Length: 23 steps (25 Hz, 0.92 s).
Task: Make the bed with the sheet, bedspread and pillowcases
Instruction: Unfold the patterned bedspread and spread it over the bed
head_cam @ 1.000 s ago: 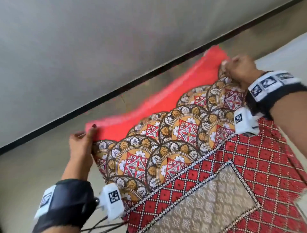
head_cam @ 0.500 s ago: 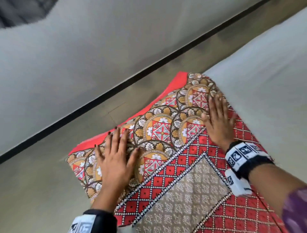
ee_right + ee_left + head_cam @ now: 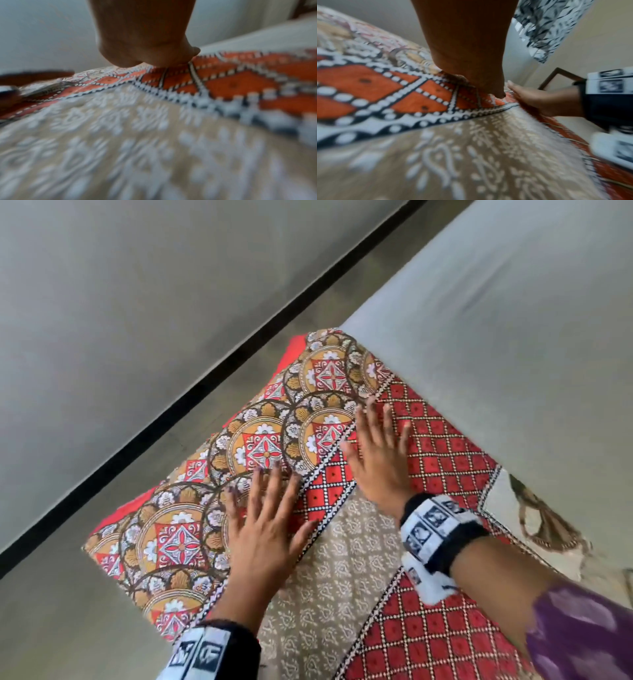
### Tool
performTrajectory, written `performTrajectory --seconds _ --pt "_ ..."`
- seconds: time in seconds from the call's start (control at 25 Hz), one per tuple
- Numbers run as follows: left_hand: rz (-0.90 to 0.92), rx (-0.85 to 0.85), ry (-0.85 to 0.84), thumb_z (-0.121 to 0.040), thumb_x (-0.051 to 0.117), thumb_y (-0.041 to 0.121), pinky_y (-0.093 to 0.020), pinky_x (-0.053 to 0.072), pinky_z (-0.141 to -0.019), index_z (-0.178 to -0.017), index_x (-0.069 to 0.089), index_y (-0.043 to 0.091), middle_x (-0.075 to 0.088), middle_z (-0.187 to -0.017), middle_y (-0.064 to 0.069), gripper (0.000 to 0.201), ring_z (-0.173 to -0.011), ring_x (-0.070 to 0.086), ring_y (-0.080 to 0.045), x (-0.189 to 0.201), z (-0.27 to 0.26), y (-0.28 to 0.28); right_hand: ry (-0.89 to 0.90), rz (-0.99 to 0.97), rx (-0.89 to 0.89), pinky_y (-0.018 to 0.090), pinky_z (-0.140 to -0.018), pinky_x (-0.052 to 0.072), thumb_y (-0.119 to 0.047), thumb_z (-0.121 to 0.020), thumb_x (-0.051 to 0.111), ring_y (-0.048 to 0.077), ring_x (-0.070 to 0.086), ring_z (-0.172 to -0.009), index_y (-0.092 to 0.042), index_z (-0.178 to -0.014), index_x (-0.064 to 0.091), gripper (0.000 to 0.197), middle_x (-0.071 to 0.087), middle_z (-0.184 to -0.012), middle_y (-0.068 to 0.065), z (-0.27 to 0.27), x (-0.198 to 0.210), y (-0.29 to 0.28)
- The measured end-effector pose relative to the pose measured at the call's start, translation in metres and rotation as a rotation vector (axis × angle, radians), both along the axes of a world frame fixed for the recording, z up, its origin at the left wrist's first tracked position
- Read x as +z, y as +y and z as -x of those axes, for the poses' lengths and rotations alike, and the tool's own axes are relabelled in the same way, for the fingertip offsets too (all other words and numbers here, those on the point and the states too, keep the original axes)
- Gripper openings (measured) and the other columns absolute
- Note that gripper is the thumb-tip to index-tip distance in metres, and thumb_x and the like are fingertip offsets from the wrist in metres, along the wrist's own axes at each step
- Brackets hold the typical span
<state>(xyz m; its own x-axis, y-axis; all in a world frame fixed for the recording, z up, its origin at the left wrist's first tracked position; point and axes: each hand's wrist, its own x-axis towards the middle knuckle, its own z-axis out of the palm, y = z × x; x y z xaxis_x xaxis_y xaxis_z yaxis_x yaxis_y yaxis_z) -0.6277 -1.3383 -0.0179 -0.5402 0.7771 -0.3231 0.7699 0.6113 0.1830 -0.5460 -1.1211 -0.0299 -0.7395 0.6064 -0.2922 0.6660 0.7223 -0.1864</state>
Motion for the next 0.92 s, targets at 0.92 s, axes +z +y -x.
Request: performTrajectory --seconds 0.92 --pt "0.121 -0.202 -0.008 -0.084 0.018 0.082 -0.061 -0.006 -0.115 -0.150 -0.008 0.044 -0.014 -0.161 0.007 0.081 -0.149 -0.010 -0.022 -0.004 -0.047 -0.003 -0.110 -0.098 -0.162 0.071 -0.105 -0.011 -0.074 -0.084 -0.002 0.030 -0.016 -0.146 -0.041 -0.148 -0.015 0.072 -0.019 -0.158 -0.011 -0.185 -0.032 0.085"
